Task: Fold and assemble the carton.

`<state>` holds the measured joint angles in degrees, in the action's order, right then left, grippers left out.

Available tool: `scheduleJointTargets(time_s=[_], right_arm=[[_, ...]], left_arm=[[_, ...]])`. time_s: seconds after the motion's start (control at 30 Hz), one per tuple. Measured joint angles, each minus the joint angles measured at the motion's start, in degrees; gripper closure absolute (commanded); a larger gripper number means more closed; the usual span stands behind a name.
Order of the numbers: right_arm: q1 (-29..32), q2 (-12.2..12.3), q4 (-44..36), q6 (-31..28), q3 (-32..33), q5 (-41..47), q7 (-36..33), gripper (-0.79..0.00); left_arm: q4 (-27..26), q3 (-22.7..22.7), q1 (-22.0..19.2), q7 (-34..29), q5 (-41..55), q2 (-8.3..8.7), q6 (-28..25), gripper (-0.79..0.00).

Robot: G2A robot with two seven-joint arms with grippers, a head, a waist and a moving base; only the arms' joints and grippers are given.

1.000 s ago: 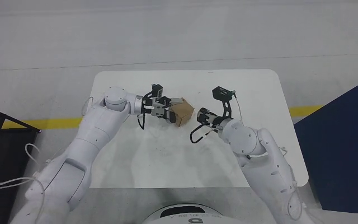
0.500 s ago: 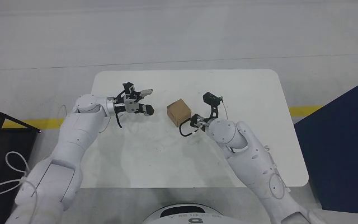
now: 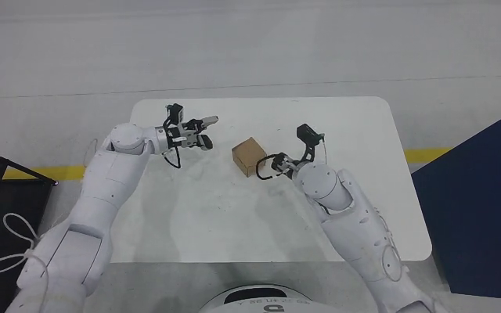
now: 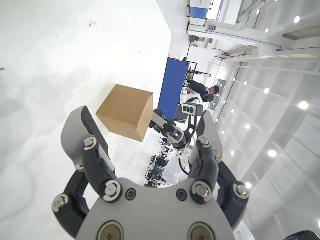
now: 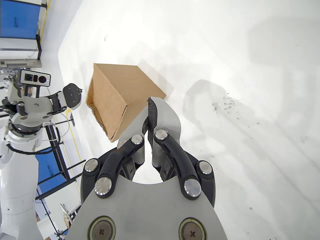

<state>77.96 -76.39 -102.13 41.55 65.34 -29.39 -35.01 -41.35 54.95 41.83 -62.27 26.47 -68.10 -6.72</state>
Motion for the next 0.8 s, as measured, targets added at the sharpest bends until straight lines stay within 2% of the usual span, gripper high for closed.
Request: scheduleJointTargets(time_s=[0.1,0.23,0.3,0.4,0.53,0.6,0.63,0.67,0.7,0.73,0.8], right_arm=[[4.4,0.5,-6.6,1.0,2.9,0.0,1.5,0.0],[9.4,0.9,-14.1,2.2,5.1,-0.1,3.8,0.0],[11.5,1.0,-16.9,2.9,5.7,-0.4,5.3,0.0],[15.1,1.0,-20.9,4.2,6.7,-0.1,8.3,0.0],[18.4,0.9,-23.7,4.8,7.7,0.9,12.5,0.0],[19.6,0.8,-24.6,4.7,8.0,1.3,14.4,0.0],[20.2,0.7,-25.1,4.6,8.2,1.5,15.8,-0.074],[20.6,0.6,-25.6,4.4,8.2,1.6,16.9,-0.252],[20.8,0.6,-26.1,4.2,8.3,1.6,18.0,-0.696],[21.0,0.5,-26.7,4.0,8.3,1.3,19.7,-0.785],[21.0,0.3,-27.6,3.7,8.3,1.2,21.9,-0.785]], left_arm=[[0.4,-3.1,-1.8,-0.2,-1.2,-1.68,-0.3,-0.785],[3.5,-6.7,-4.6,-1.9,-1.6,-3.93,0.3,-0.785],[5.1,-8.1,-5.8,-4.9,-0.9,-4.92,0.8,-0.785],[8.4,-9.7,-7.2,-12.8,1.0,-6.27,1.5,-0.785],[12.7,-9.8,-8.6,-20.1,2.9,-6.96,-0.1,-0.785],[15.0,-9.0,-9.4,-21.6,3.7,-6.82,-1.9,-0.785],[16.6,-8.3,-10.1,-21.9,4.0,-6.53,-3.4,-0.785],[17.9,-7.7,-10.6,-22.0,4.1,-6.19,-4.7,-0.785],[19.2,-7.0,-11.2,-21.8,4.1,-5.77,-6.1,-0.785],[20.9,-6.1,-12.0,-21.4,3.7,-5.08,-8.4,-0.785],[23.2,-4.9,-13.6,-19.7,2.1,-3.76,-12.6,-0.785]])
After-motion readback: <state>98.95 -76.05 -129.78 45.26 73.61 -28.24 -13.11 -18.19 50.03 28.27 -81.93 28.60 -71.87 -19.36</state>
